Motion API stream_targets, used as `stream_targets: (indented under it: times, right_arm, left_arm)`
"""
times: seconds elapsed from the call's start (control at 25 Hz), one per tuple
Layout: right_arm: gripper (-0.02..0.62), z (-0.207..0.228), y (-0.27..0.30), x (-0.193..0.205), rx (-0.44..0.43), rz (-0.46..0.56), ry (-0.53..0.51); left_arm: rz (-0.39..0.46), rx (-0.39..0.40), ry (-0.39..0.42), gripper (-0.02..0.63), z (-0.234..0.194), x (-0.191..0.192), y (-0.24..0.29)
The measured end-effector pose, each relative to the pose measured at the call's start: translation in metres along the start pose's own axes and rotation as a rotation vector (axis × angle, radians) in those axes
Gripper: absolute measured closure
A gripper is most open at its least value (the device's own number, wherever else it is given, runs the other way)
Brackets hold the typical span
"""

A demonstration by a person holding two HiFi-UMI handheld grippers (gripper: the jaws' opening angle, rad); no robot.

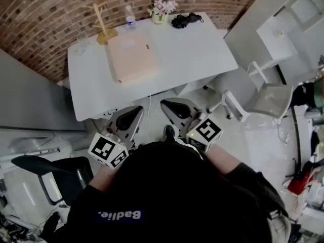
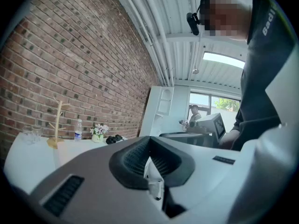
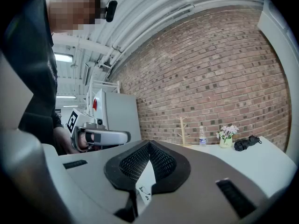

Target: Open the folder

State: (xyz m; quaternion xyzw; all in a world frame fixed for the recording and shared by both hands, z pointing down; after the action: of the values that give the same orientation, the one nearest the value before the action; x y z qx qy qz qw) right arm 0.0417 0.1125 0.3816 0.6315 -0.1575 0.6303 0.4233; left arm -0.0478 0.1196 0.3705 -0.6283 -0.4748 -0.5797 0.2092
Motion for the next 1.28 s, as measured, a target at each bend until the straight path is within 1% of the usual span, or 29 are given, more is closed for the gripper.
stream_targets:
  times: [0.84, 1.04, 1.28]
  right_arm:
    - [0.566, -0.024, 0.002, 0.0, 0.039, -0.019, -0.012]
    - [0.566, -0.027, 0.006, -0.001, 0.056, -0.02, -0.013]
    - [0.566, -0.021, 0.011, 0.008, 0.06, -0.036, 0.023]
  left_arm:
    - [0.013, 0.015, 0.016, 0.603, 0.003, 0.005, -0.027]
    - [0.013, 0.006, 0.02, 0.603, -0.004, 0.009, -0.034]
    - [-0.008, -0.019, -0.001, 0.603, -0.017, 0.021, -0.031]
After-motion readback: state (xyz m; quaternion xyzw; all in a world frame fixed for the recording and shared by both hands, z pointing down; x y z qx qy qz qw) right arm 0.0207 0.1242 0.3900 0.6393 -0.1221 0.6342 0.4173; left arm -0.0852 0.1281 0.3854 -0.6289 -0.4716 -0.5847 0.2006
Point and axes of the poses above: the fingertips, and each gripper's own axes: y forward along the fingers, z to its right, x out of its underside, the point moved 2 cm from there along -y, backward along the fingers, and after that the axes turned 14 degrees about -z, right-handed, at the moved point
